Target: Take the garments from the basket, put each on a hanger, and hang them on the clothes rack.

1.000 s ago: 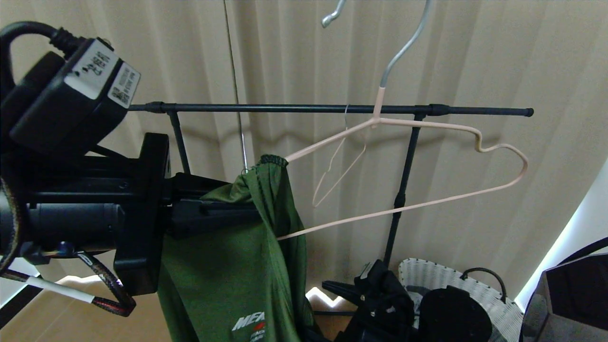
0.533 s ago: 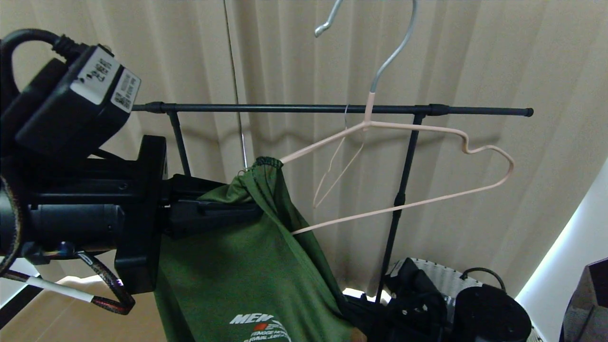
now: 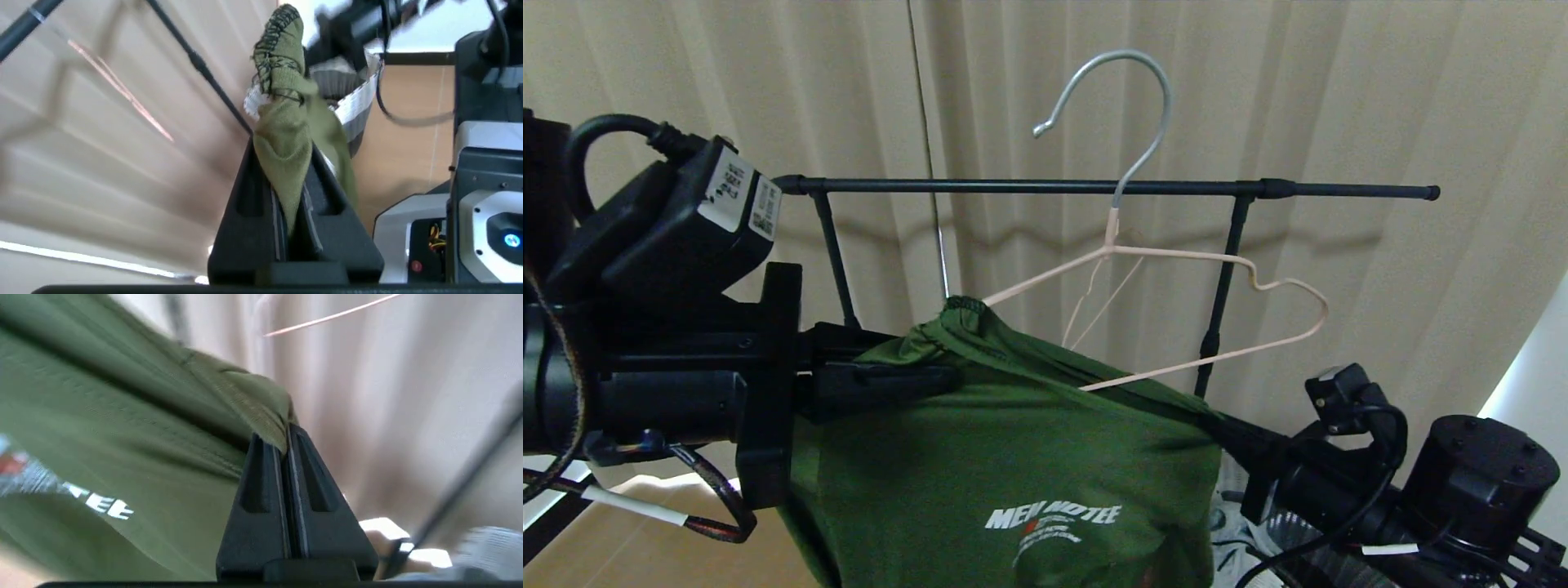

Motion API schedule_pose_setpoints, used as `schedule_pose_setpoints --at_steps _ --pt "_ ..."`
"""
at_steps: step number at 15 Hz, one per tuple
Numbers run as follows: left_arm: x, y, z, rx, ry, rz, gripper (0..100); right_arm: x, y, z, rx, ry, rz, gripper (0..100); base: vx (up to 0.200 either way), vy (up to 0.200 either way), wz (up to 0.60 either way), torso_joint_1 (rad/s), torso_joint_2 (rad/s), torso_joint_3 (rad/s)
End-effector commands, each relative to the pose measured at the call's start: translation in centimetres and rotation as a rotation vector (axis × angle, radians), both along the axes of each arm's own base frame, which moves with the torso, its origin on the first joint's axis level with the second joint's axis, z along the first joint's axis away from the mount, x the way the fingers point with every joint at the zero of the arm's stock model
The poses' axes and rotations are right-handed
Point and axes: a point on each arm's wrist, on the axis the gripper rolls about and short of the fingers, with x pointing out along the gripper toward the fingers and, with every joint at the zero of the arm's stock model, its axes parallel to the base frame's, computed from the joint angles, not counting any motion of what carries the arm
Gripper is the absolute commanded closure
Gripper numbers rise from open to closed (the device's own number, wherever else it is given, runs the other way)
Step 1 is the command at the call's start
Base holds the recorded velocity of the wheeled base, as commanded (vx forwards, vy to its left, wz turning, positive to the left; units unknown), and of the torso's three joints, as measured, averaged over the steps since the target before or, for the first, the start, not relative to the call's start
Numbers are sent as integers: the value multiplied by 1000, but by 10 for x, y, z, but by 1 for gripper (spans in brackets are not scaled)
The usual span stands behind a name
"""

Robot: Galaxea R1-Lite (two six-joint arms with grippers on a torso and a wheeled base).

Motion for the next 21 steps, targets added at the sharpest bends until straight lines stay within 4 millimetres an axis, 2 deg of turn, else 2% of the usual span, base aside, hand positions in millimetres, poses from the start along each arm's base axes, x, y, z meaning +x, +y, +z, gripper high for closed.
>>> schedule_pose_setpoints --at_steps 1,4,11,14,18,21 --pt "0 2 -5 12 10 13 100 13 -19 11 22 -48 -94 100 0 0 0 0 0 0" --pt "-1 6 -18 103 -24 116 100 24 -31 17 36 -77 -134 100 0 0 0 0 0 0" --pt "-2 15 -35 173 -5 208 100 12 -36 35 46 -91 -105 100 0 0 0 0 0 0" --pt "-7 17 -42 205 -18 193 100 10 -37 42 45 -82 -88 100 0 0 0 0 0 0" --pt "-4 22 -50 272 -12 305 100 -10 -31 57 48 -64 32 100 0 0 0 0 0 0" --pt "-2 22 -52 240 -27 325 100 -29 -17 75 52 -49 179 100 0 0 0 0 0 0"
